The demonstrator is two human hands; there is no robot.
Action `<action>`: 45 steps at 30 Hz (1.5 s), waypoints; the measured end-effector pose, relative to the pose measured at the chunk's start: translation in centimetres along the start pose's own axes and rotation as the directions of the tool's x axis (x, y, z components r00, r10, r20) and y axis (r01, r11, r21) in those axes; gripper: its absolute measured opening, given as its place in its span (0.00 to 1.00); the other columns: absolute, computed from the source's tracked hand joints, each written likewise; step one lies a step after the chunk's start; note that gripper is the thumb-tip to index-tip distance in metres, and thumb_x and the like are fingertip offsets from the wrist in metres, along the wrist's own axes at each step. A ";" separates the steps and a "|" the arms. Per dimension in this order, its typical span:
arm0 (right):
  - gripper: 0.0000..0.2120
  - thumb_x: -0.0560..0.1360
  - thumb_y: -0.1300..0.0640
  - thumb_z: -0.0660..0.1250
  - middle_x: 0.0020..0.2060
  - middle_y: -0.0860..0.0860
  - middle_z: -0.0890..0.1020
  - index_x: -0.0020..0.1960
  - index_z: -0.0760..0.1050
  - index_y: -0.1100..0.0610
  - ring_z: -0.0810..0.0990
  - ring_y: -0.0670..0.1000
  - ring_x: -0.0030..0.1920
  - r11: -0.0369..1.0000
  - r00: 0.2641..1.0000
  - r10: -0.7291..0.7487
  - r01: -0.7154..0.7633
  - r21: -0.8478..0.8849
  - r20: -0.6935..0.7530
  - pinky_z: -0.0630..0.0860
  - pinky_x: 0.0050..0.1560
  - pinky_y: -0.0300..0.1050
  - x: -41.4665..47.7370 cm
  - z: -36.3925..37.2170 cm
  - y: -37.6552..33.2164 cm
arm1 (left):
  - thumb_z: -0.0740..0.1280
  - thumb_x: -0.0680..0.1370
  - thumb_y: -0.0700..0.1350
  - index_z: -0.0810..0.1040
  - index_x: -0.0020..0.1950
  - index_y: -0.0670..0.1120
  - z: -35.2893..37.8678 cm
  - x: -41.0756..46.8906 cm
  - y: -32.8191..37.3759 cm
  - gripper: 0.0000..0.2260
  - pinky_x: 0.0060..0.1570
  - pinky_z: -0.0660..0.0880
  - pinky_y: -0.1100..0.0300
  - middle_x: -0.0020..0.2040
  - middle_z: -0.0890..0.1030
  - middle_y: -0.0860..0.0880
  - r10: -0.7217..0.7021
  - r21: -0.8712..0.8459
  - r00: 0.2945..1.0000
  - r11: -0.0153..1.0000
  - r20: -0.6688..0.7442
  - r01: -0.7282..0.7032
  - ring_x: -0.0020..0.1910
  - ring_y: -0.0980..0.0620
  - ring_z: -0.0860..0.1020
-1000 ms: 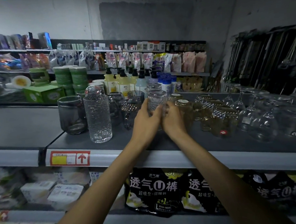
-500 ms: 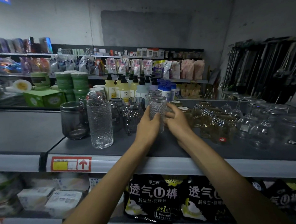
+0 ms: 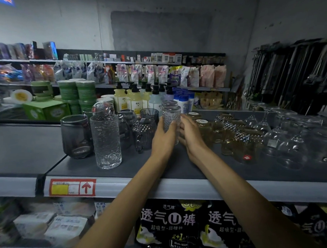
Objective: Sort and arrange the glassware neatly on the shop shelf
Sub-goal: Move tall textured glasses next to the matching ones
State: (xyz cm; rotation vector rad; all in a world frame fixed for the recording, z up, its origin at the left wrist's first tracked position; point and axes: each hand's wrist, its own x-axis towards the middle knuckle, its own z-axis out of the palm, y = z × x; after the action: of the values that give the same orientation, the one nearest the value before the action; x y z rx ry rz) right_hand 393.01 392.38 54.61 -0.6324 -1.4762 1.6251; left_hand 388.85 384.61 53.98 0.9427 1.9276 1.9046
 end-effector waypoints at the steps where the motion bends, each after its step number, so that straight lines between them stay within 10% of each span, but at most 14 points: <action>1: 0.17 0.84 0.52 0.60 0.68 0.53 0.79 0.71 0.74 0.53 0.77 0.53 0.69 1.000 1.000 -0.001 0.001 0.004 -0.002 0.69 0.74 0.58 0.0 0.0 0.0 | 0.64 0.80 0.59 0.61 0.83 0.50 -0.1 0.1 -0.1 0.33 0.78 0.62 0.49 0.79 0.68 0.48 0.008 -0.011 1.000 1.000 -0.015 -0.008 0.78 0.47 0.67; 8: 0.27 0.85 0.42 0.53 0.74 0.52 0.73 0.78 0.67 0.55 0.73 0.51 0.73 0.998 0.998 0.018 -0.021 0.054 0.060 0.68 0.75 0.53 -1.0 -0.4 -0.5 | 0.64 0.83 0.55 0.65 0.81 0.48 0.0 0.2 -0.5 0.27 0.77 0.64 0.52 0.78 0.70 0.48 0.062 0.019 0.994 0.998 -0.091 -0.060 0.77 0.48 0.68; 12: 0.27 0.85 0.38 0.49 0.60 0.48 0.78 0.74 0.70 0.52 0.78 0.45 0.57 0.996 0.996 0.031 -0.037 0.081 0.084 0.74 0.53 0.40 -0.8 -0.8 -0.8 | 0.63 0.84 0.56 0.65 0.82 0.48 0.0 0.1 -0.4 0.28 0.77 0.62 0.54 0.79 0.68 0.50 0.106 -0.012 0.990 0.994 -0.089 -0.107 0.79 0.51 0.66; 17: 0.34 0.82 0.31 0.47 0.76 0.53 0.70 0.78 0.67 0.50 0.69 0.52 0.76 0.996 0.995 0.040 -0.047 0.079 0.096 0.62 0.78 0.56 -1.0 -0.6 -0.6 | 0.61 0.84 0.58 0.61 0.83 0.50 0.2 0.0 -0.1 0.29 0.71 0.60 0.60 0.81 0.65 0.51 0.103 -0.028 0.994 0.994 -0.040 -0.104 0.79 0.51 0.64; 37: 0.33 0.82 0.32 0.45 0.77 0.52 0.68 0.79 0.66 0.48 0.66 0.54 0.77 1.000 0.996 -0.008 0.006 0.029 0.088 0.61 0.78 0.60 -1.8 -0.6 -0.8 | 0.63 0.84 0.57 0.61 0.83 0.47 0.2 0.2 -0.6 0.30 0.75 0.61 0.56 0.81 0.66 0.48 0.104 0.023 0.993 0.994 -0.048 -0.103 0.79 0.50 0.64; 41: 0.30 0.82 0.34 0.54 0.74 0.52 0.74 0.76 0.70 0.51 0.72 0.53 0.74 0.999 0.999 -0.029 0.030 -0.024 0.041 0.65 0.77 0.59 -1.0 0.0 0.0 | 0.63 0.84 0.56 0.63 0.82 0.46 0.0 0.3 -0.9 0.29 0.75 0.63 0.53 0.79 0.69 0.46 0.069 0.076 0.995 0.995 -0.072 -0.063 0.78 0.48 0.67; 45: 0.21 0.86 0.60 0.57 0.74 0.54 0.72 0.78 0.66 0.59 0.70 0.54 0.75 0.977 0.996 -0.085 0.085 -0.195 0.011 0.66 0.76 0.49 0.1 0.0 0.9 | 0.64 0.83 0.51 0.66 0.80 0.45 0.0 -0.2 -0.8 0.26 0.72 0.68 0.51 0.75 0.74 0.43 0.092 0.246 0.989 0.967 -0.118 -0.060 0.75 0.43 0.72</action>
State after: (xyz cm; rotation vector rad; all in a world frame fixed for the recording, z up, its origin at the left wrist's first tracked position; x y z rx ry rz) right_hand 392.79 392.49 53.73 -0.6663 -1.6560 1.4271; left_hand 388.79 384.54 53.18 0.9946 2.2715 1.8408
